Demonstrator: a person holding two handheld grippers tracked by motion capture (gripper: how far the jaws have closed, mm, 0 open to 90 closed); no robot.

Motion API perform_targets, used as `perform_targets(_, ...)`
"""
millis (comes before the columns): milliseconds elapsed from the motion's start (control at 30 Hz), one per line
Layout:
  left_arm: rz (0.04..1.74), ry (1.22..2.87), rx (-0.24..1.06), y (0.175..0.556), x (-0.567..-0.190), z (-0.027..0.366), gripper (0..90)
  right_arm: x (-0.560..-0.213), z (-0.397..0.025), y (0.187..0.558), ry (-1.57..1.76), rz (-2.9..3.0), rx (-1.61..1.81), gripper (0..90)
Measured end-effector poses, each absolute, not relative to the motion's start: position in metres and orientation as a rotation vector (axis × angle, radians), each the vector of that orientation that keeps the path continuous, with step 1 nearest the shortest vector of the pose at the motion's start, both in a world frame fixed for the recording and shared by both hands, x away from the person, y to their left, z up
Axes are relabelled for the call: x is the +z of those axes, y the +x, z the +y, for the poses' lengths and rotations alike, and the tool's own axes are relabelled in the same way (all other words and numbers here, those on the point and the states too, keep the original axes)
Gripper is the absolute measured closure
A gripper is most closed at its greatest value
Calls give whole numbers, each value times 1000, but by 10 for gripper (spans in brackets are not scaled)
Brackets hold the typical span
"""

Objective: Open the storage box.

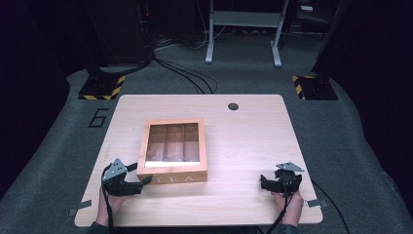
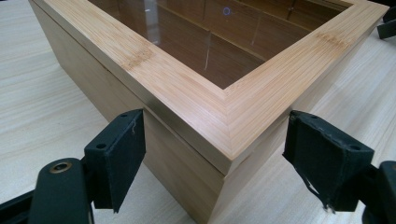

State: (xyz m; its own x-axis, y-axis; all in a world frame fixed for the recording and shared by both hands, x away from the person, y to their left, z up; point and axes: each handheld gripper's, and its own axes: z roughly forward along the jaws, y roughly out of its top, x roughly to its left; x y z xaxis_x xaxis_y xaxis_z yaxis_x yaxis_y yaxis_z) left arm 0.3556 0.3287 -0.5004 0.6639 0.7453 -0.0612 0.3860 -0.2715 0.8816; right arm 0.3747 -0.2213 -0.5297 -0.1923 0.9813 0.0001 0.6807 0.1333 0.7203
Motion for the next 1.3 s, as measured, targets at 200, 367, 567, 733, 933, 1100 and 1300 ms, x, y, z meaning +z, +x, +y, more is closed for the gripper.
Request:
perform_targets(200,879,1890,452,355,-500,331,233,-530,-221,375,1594,1935,823,18)
perform_targets(367,869,1896,459,354,-500,332,239,-530,-221,375,1593,1936,824,18)
perform_targets(567,876,1889,491,357,-499,333,328,-530,-221,375,1593,1935,824,18)
perform_targets(733,882,1867,463,360,-502,334,315,-530,-221,375,1593,1936,824,18)
perform_targets(933,878,1868,455,361,-502,335,320,-530,-221,375,1594,1935,825,18)
perform_targets(1100,880,1870,455,361,-502,335,324,-530,-221,375,1595,1935,825,18)
perform_targets(1300,885,1875,468,363,-500,334,336,-530,-221,375,1593,1936,825,18)
